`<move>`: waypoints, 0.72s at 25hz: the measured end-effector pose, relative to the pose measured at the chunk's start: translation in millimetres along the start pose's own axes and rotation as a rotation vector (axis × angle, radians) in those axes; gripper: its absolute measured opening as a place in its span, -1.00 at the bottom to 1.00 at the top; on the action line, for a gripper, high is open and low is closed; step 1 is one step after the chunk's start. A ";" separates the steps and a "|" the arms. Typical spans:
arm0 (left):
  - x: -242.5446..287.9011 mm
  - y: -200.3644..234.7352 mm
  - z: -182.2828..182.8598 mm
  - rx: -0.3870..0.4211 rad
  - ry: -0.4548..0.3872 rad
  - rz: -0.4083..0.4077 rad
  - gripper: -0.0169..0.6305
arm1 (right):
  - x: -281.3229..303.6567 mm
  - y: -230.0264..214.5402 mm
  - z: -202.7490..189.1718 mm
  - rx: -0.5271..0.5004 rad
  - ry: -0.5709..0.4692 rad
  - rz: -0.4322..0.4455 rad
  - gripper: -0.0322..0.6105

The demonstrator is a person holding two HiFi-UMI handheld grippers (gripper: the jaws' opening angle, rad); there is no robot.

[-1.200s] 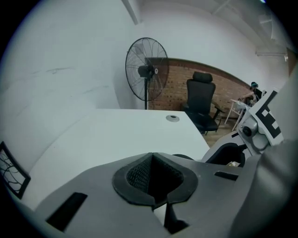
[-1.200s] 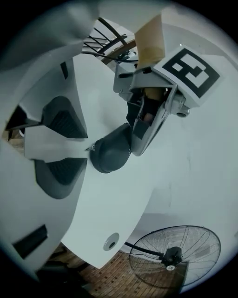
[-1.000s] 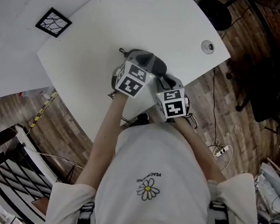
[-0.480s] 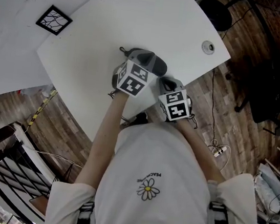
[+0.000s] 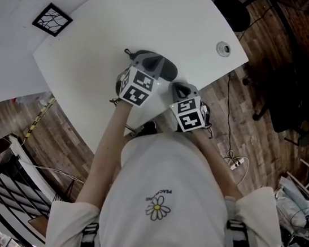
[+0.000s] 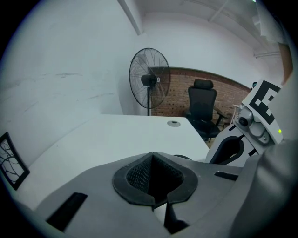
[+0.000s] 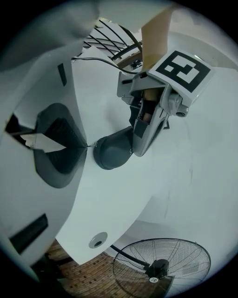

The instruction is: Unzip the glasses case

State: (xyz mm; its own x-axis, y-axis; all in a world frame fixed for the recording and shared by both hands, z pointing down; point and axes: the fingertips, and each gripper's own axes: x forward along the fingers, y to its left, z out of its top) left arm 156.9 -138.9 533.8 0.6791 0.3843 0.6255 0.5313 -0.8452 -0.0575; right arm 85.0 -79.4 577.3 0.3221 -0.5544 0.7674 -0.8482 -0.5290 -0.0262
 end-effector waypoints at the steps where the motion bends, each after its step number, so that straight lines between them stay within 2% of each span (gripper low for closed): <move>1: 0.1 0.1 0.4 -0.001 -0.001 0.001 -0.91 | -2.2 -0.1 0.4 -0.024 0.002 -0.007 -0.88; 4: 1.2 1.8 -0.2 -0.002 -0.001 0.002 -0.91 | -8.4 2.1 4.5 -0.142 -0.007 -0.025 -0.88; 6: 1.4 2.4 -0.6 -0.004 -0.003 0.001 -0.91 | -11.4 4.0 7.0 -0.172 -0.027 -0.014 -0.88; 18: -0.5 3.2 -1.6 -0.008 -0.009 0.004 -0.91 | -7.7 8.5 6.5 -0.139 -0.085 0.036 -0.88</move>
State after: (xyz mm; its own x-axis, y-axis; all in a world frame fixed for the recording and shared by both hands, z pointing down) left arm 157.4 -142.4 534.6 0.6859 0.3841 0.6181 0.5243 -0.8498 -0.0536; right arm 78.0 -83.8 566.9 0.3200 -0.6269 0.7103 -0.9078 -0.4174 0.0405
